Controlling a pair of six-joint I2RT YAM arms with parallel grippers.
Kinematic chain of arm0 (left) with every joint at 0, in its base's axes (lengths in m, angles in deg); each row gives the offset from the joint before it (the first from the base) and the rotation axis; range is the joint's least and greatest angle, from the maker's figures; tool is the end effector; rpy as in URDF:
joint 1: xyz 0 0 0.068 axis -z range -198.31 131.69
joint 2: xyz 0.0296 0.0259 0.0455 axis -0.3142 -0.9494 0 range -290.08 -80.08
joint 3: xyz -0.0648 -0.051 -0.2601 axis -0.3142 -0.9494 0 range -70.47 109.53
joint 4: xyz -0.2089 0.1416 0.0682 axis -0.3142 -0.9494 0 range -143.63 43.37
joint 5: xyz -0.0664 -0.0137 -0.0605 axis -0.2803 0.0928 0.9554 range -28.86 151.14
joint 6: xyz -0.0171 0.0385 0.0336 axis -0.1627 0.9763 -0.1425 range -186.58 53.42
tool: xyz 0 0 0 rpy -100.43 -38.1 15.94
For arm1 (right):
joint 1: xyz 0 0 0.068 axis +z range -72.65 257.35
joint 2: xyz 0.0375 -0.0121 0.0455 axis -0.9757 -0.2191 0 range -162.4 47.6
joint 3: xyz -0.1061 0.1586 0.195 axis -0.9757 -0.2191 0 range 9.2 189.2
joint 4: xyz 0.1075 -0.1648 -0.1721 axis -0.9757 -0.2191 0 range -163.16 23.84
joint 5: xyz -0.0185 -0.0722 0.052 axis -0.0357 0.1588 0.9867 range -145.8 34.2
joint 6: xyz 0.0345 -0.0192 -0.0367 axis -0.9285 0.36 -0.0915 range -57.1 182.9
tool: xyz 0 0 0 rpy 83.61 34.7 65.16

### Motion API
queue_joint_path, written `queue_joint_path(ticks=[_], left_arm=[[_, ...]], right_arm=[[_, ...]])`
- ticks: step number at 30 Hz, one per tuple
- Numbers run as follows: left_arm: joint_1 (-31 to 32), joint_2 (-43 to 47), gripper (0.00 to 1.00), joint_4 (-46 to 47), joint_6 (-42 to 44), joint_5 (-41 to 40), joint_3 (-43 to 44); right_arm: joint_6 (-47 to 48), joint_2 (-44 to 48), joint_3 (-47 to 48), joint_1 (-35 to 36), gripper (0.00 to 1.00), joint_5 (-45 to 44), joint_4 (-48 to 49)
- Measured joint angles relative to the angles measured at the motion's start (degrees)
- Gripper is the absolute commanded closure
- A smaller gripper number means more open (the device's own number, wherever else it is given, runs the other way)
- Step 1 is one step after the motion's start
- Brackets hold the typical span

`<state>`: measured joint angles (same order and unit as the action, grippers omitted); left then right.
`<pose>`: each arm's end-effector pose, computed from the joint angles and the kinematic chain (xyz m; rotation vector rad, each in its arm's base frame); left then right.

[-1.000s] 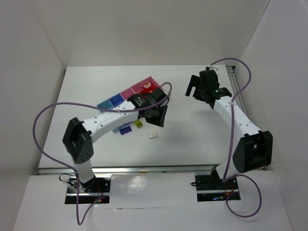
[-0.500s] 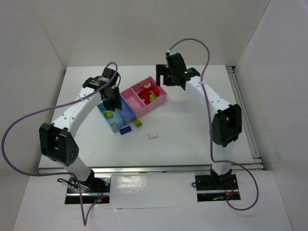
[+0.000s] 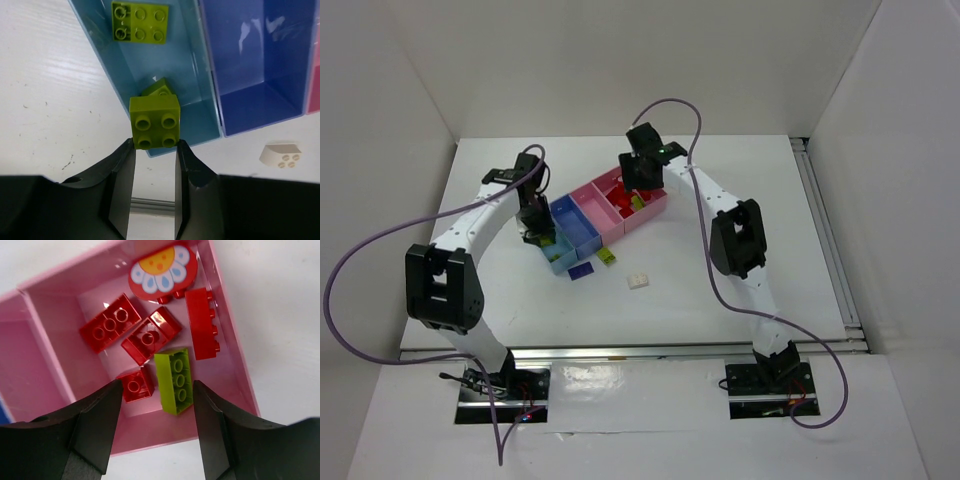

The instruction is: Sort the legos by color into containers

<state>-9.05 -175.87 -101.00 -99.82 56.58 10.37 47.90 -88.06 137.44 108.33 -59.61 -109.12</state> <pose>0.3335 -0.0514 0.2686 -0.5963 2.7112 -0.0806 0.4550 0.2706 0.2416 -0.3136 2.4466 0.2715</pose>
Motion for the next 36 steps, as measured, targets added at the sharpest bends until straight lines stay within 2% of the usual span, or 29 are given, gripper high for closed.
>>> queue_joint_path(ticks=[9, 11, 12, 13, 16, 17, 19, 20, 21, 26, 33, 36], left_arm=[[-0.8, 0.6, 1.00, 1.7, 0.0, 0.4, -5.3], [-1.1, 0.6, 0.94, 2.5, 0.0, 0.4, -5.3], [-1.2, 0.6, 0.89, 2.8, 0.0, 0.5, -5.3], [-1.2, 0.5, 0.78, 3.1, 0.0, 0.7, -5.3], [-1.3, 0.4, 0.65, 3.7, 0.1, 0.9, -5.2], [-1.3, 0.3, 0.51, 3.7, 0.1, 1.1, -5.1], [-1.3, 0.2, 0.36, 4.1, 0.4, 1.4, -5.1], [-1.3, 0.2, 0.24, 4.1, 0.3, 1.5, -5.0], [-1.3, 0.2, 0.16, 4.2, 0.5, 1.5, -5.0], [-1.3, -0.2, 0.14, 4.4, 0.4, 1.5, -4.6], [-1.3, -0.5, 0.15, 4.6, 0.5, 1.5, -3.9], [-1.3, -0.5, 0.15, 4.5, 0.5, 1.5, -3.8]], right_arm=[[2.3, -2.5, 0.2, 0.9, 0.35, -2.1, -1.8], [2.6, -3.1, 0.4, 1.1, 0.35, -2.5, -1.8], [2.8, -3.5, 0.5, 1.3, 0.35, -2.8, -1.8], [2.9, -3.9, 0.5, 1.4, 0.35, -3.1, -1.8], [3.1, -5.0, 0.6, 1.7, 0.38, -4.2, -1.9], [3.2, -5.4, 0.8, 1.8, 0.41, -4.5, -1.9], [3.4, -5.7, 1.0, 1.9, 0.44, -5.0, -1.9], [3.7, -5.7, 1.1, 1.9, 0.46, -5.2, -1.9], [3.8, -5.7, 1.2, 1.9, 0.48, -5.4, -1.9], [4.1, -5.7, 1.6, 2.0, 0.53, -6.1, -1.9], [4.2, -6.5, 1.6, 2.9, 0.53, -7.5, -1.7], [4.4, -6.9, 1.6, 3.0, 0.62, -7.9, -1.7]])
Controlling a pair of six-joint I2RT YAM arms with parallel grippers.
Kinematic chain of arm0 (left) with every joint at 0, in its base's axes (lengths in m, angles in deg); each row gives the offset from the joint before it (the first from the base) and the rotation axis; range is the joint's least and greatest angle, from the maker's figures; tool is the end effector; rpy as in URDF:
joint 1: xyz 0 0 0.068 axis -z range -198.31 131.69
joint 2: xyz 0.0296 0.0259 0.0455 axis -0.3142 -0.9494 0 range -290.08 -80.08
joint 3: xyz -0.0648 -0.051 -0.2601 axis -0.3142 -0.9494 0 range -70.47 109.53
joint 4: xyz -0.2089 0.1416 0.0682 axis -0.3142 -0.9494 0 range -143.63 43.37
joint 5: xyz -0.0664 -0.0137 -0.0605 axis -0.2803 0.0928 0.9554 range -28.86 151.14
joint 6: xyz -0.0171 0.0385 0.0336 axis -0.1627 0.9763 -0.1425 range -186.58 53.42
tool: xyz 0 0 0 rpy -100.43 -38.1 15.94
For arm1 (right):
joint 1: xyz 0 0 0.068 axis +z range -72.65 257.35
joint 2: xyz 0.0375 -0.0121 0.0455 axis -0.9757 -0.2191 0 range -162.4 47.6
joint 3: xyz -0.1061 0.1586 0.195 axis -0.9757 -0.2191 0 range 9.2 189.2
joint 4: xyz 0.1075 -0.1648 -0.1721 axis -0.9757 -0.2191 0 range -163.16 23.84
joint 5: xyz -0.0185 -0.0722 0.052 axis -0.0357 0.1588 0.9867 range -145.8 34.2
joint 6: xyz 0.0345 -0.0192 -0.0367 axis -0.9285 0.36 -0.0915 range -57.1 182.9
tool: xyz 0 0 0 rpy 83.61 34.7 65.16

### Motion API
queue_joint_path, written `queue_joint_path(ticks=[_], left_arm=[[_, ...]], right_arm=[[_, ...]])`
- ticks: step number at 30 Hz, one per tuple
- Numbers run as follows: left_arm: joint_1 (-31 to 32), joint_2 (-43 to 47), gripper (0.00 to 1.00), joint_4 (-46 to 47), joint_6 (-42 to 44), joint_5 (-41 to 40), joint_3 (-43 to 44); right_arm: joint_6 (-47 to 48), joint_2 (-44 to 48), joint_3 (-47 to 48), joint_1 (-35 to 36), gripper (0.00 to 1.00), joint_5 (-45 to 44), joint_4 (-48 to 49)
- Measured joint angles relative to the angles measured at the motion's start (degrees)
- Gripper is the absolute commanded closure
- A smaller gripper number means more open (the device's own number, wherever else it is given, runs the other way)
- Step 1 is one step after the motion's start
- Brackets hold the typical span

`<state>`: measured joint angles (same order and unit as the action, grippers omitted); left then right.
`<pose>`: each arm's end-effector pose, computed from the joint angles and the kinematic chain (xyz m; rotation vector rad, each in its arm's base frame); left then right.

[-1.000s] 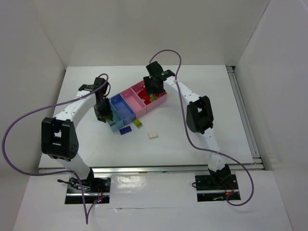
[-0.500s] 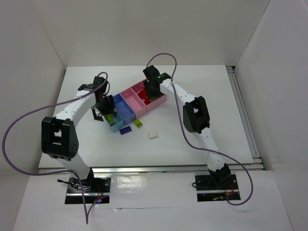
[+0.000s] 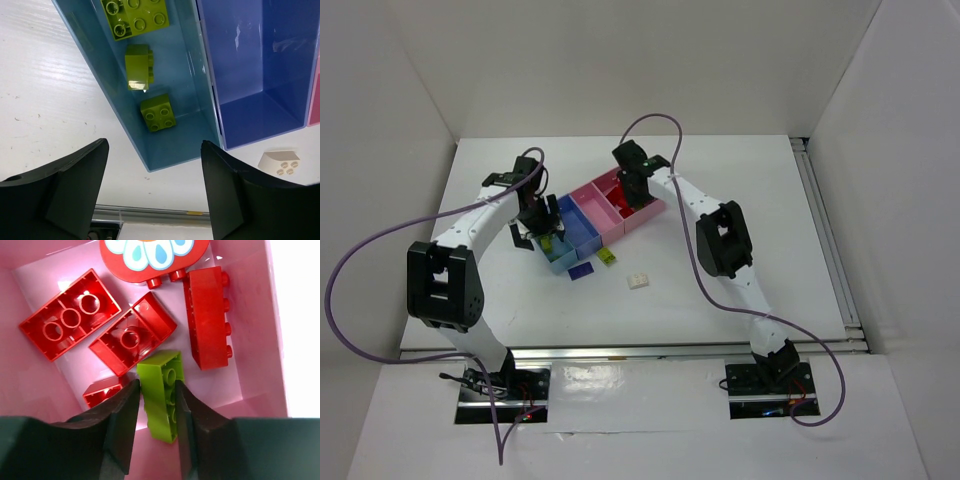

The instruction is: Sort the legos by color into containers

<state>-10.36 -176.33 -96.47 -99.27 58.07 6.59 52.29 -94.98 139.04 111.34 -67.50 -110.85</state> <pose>0.3360 -0.0449 0.2499 -0.6085 2.7108 -0.1088 0.4521 0.2963 0.1867 -0.4403 2.5034 0.0408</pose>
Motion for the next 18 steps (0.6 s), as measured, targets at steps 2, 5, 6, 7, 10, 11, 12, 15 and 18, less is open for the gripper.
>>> queue_joint_path(ticks=[2, 5, 6, 7, 10, 11, 12, 15, 18], left_arm=[[0.0, 0.0, 0.15, 0.0, 0.1, 0.0, 0.0], [0.0, 0.0, 0.16, -0.1, 0.7, 0.0, 0.0], [0.0, 0.0, 0.16, -0.1, 0.8, 0.0, 0.1], [0.0, 0.0, 0.16, -0.1, 0.9, 0.0, 0.2], [0.0, -0.1, 0.16, -0.2, 1.0, 0.0, 0.4], [0.0, -0.2, 0.16, -0.2, 1.0, 0.0, 0.6], [0.0, -0.3, 0.16, -0.3, 1.0, 0.0, 0.9], [0.0, -0.4, 0.16, -0.3, 1.1, 0.0, 1.9], [0.0, -0.5, 0.16, -0.8, 1.3, 0.0, 3.5]], right_arm=[[0.0, -0.2, 0.0, 0.0, 0.72, -0.6, 0.2], [-0.1, -0.2, 0.6, 0.0, 0.81, -1.3, 0.3], [-0.2, -0.2, 0.6, 0.0, 0.81, -1.6, 0.3], [-0.2, -0.2, 0.6, 0.0, 0.83, -1.7, 0.3], [-0.3, 0.0, 0.6, 0.0, 0.85, -2.2, 0.3], [-0.3, 0.1, 0.6, 0.0, 0.85, -2.3, 0.3], [-0.3, 0.3, 0.6, 0.0, 0.85, -2.2, 0.3], [-0.5, 1.6, 0.6, 0.0, 0.85, -1.0, 0.3], [-0.7, 3.6, 0.6, 0.0, 0.85, 0.5, 0.3]])
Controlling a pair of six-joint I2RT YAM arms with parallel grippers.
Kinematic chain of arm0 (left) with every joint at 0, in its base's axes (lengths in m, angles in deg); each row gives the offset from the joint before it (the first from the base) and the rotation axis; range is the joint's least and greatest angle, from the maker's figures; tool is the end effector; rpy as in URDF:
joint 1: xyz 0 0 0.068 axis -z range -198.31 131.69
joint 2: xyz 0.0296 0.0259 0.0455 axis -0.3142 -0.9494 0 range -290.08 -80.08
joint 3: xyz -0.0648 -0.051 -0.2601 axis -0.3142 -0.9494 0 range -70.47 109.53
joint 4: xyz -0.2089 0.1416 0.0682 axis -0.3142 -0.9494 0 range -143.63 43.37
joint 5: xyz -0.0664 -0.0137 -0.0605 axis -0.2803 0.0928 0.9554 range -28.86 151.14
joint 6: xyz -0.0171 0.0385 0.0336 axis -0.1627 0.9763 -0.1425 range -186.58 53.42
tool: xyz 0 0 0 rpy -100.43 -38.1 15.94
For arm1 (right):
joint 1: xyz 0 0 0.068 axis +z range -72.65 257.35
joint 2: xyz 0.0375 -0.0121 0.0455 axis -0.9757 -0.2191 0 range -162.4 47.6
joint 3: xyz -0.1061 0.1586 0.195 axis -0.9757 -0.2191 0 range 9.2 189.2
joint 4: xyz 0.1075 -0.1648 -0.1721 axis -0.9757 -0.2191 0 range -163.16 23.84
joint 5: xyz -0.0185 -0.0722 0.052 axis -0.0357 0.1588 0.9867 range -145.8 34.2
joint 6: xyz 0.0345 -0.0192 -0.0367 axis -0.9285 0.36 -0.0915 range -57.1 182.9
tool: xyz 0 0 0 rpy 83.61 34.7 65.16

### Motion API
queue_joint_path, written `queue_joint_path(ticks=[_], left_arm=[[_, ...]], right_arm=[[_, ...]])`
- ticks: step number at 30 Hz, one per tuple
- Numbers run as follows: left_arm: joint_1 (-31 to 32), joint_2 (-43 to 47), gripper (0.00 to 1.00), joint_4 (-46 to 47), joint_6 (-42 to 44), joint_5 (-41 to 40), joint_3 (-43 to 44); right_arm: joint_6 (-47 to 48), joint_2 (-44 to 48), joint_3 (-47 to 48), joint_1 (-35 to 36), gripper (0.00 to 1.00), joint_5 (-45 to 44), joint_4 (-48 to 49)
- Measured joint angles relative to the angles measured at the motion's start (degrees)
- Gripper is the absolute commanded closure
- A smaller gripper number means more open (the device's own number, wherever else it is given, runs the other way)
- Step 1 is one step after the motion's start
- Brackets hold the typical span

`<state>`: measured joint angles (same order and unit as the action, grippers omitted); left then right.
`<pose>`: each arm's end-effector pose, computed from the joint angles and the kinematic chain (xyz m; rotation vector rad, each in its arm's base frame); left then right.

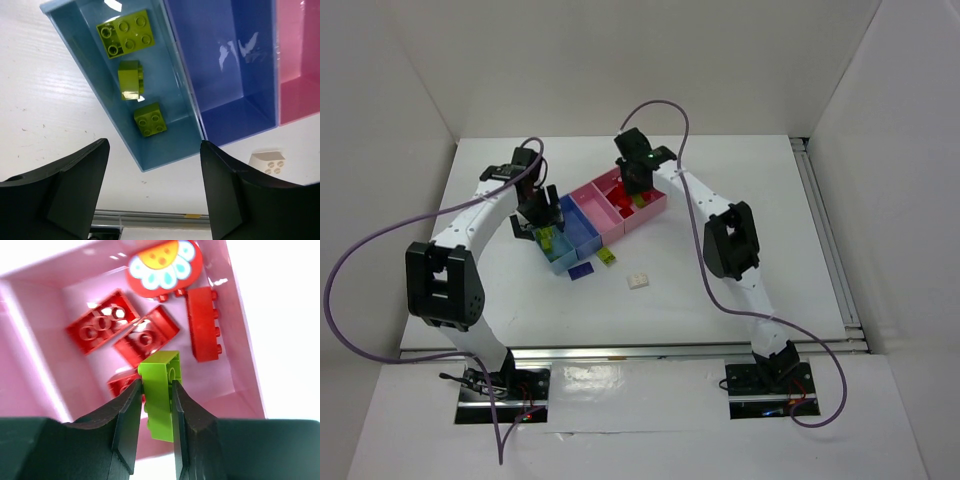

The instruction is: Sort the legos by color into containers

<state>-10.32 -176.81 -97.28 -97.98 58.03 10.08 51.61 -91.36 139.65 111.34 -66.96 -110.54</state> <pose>0.3429 -0.0461 0.2644 -0.5708 2.6806 -0.1193 0.4482 0.2941 0.2231 -0.4068 2.4380 0.0965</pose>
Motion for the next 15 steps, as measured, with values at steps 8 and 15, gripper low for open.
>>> queue_joint_path(ticks=[8, 15], left_arm=[[-0.2, 0.1, 0.16, -0.9, 1.3, -0.2, 4.2], [-2.0, 3.3, 0.17, -2.4, 0.8, 0.1, 6.0]], right_arm=[[-0.2, 5.8, 0.0, 0.0, 0.85, 6.0, 0.2], [-0.4, 8.9, -2.4, 2.0, 0.85, 12.9, 2.7]])
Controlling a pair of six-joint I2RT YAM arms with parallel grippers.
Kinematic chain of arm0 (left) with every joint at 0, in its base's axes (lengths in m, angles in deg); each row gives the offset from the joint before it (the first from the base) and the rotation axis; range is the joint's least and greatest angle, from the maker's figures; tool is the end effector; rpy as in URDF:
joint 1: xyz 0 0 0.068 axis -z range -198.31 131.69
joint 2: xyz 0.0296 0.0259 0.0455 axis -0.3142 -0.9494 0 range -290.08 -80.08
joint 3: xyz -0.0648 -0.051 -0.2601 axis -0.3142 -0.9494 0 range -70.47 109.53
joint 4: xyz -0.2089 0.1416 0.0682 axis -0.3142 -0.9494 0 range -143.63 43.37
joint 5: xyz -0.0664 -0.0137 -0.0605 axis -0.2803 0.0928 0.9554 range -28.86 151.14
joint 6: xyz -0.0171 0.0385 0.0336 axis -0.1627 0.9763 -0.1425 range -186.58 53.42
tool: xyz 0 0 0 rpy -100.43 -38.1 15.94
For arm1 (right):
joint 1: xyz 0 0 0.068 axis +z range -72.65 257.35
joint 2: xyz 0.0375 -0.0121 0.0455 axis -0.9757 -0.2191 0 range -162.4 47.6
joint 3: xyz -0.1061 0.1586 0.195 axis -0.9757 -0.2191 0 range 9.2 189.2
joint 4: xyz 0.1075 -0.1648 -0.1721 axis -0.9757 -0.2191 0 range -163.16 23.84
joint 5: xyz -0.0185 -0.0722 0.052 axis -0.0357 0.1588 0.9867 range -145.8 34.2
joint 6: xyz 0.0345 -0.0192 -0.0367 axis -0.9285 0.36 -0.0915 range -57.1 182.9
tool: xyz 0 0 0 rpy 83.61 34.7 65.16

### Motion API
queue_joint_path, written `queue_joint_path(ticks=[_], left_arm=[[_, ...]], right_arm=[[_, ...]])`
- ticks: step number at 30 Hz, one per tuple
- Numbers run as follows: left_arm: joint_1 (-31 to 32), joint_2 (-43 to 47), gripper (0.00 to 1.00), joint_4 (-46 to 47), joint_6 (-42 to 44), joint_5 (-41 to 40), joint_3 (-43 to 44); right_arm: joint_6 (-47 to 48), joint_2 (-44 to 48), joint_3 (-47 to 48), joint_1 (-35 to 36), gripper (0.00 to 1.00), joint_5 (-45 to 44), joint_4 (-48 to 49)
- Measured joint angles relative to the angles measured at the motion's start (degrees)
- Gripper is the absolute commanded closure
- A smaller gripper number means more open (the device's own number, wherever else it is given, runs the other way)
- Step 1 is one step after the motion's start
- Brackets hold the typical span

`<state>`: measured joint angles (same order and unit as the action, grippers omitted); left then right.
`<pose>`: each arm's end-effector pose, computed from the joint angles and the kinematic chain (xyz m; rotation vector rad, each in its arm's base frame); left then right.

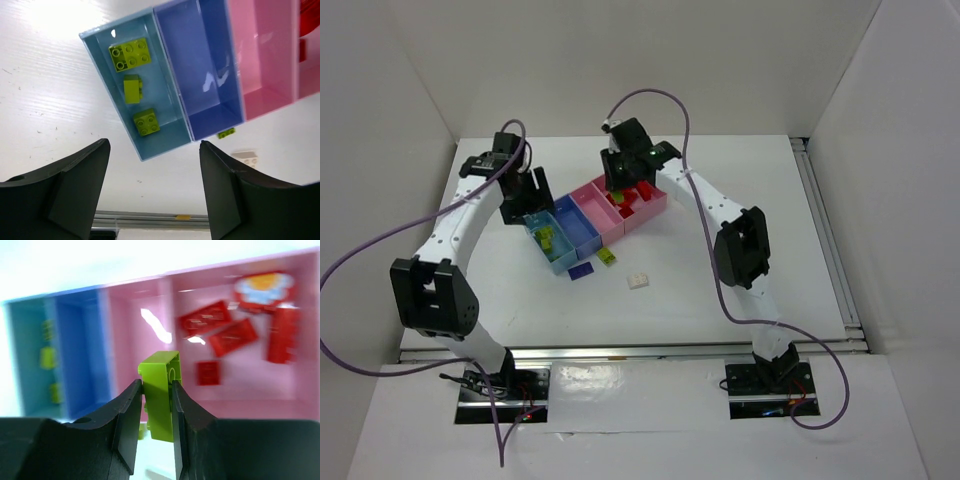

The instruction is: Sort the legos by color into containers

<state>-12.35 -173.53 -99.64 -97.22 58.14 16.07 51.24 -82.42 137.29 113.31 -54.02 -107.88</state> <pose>0.3395 -0.0335 0.3124 -0.5785 2.5585 -0.1561 0.4169 0.3040 0.2918 -0.5156 2.3195 0.4444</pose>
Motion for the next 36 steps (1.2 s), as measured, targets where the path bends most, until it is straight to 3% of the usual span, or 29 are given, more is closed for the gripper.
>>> queue_joint_path(ticks=[12, 18, 20, 21, 22, 24, 31, 36], left_arm=[[-3.6, 12.4, 0.17, 0.2, -4.9, 5.5, 6.8], [-4.6, 14.3, 0.17, 0.5, -5.8, 6.4, 6.9], [-5.0, 14.3, 0.17, 0.5, -5.8, 6.6, 6.9], [-5.2, 14.5, 0.17, 0.6, -5.8, 6.7, 6.8], [-5.4, 14.7, 0.17, 0.5, -5.8, 6.8, 6.8], [-5.8, 15.5, 0.17, 0.5, -5.8, 6.9, 6.3], [-6.2, 17.6, 0.17, 1.6, -5.3, 8.6, 3.7], [-6.2, 17.6, 0.17, 1.4, -4.3, 9.1, 1.2]], right_arm=[[-0.9, 1.1, -1.7, 10.1, 0.85, 12.9, 7.7], [-1.6, -2.4, 2.4, 13.3, 0.84, 15.6, 9.7], [-2.0, -3.6, 2.4, 13.9, 0.74, 16.1, 10.3], [-2.4, -4.2, 2.4, 14.0, 0.64, 16.2, 10.8], [-2.5, -5.0, 2.5, 14.1, 0.43, 16.3, 11.1], [-3.4, -6.7, 2.9, 14.1, 0.28, 16.7, 11.4], [-3.3, -5.7, -1.2, 14.2, 0.31, 12.1, 12.8], [-2.5, 4.6, -17.0, 14.1, 0.36, 5.8, 14.7]])
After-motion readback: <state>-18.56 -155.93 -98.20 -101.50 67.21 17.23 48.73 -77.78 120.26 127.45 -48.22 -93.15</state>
